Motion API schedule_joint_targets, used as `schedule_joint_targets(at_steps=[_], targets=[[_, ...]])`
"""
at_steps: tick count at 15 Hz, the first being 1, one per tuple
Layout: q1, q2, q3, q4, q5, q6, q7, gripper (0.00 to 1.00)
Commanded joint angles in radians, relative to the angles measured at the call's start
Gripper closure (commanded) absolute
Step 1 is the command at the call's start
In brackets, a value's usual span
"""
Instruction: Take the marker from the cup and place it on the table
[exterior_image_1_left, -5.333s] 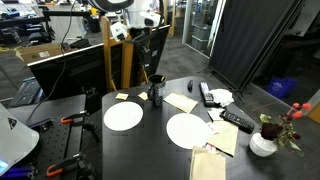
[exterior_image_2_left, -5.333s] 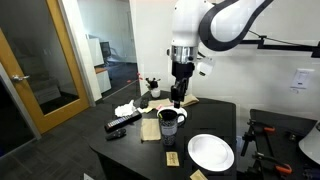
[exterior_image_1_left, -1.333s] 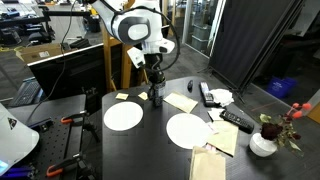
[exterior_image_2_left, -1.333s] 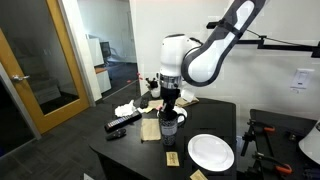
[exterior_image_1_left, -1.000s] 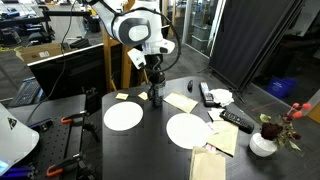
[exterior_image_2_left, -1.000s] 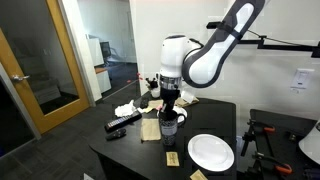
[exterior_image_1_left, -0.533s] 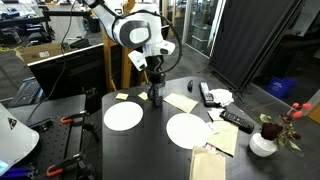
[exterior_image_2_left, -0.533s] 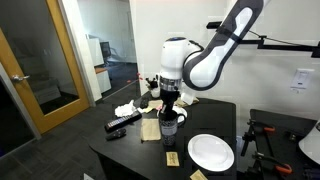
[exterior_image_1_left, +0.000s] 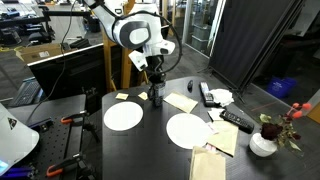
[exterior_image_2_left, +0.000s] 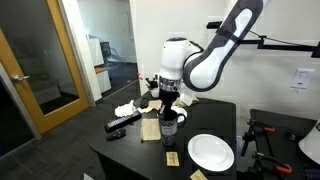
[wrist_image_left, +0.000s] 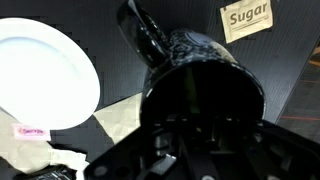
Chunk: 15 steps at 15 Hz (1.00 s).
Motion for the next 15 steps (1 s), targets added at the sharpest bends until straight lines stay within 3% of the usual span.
schedule_joint_targets(at_steps=[1, 3, 15], targets=[[0.022, 0.007, -0.023, -0.001, -0.020, 0.029, 0.001, 1.00], [0.025, 0.005, -0.024, -0.003, -0.021, 0.030, 0.002, 0.96], [0.048, -0.100, -0.032, -0.055, -0.023, 0.004, 0.022, 0.96]])
